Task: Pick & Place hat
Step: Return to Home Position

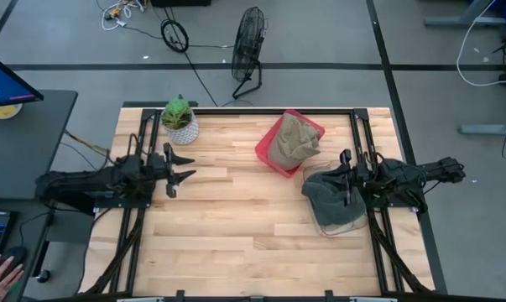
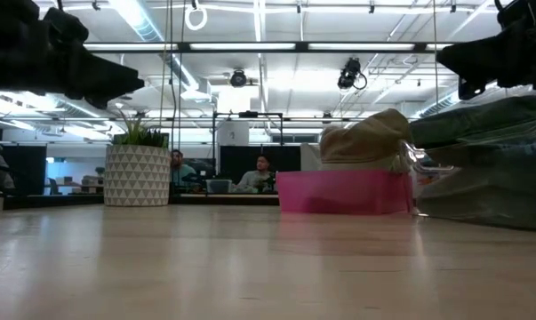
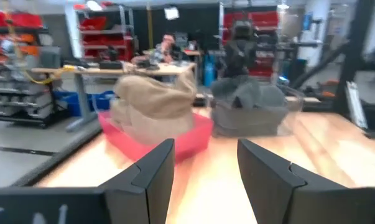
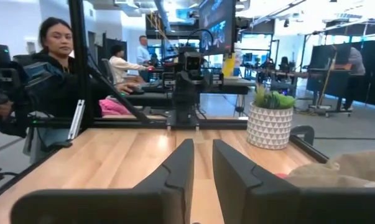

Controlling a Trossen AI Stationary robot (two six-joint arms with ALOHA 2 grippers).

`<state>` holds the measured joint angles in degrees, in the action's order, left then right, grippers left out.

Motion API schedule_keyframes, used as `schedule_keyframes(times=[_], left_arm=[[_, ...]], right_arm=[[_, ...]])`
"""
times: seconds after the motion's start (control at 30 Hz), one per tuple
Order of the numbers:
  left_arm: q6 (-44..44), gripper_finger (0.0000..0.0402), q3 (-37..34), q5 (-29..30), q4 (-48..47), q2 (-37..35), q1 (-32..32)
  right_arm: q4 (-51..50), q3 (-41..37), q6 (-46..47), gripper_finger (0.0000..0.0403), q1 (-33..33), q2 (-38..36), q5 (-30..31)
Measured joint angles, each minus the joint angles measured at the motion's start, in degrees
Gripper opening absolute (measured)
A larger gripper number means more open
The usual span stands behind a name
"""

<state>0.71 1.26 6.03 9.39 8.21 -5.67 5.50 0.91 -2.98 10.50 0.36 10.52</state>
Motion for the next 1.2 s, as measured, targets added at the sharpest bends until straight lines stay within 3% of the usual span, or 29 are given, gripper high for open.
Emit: schedule_keyframes(times=[0.3,1.2], left_arm=[[-1.70,0.0179,-0.73,-0.97,-2.38,0.02,-0.02],[-2.74,0.0179,-0.79,-0.81,-3.68,0.04,0.00]], right_arm=[[-3.04,0.00,-1.47,0.0064,-0.04,0.02,2.96],[-2.89,0.00,-1.58,0.0064,-0.04,0.02,2.96]])
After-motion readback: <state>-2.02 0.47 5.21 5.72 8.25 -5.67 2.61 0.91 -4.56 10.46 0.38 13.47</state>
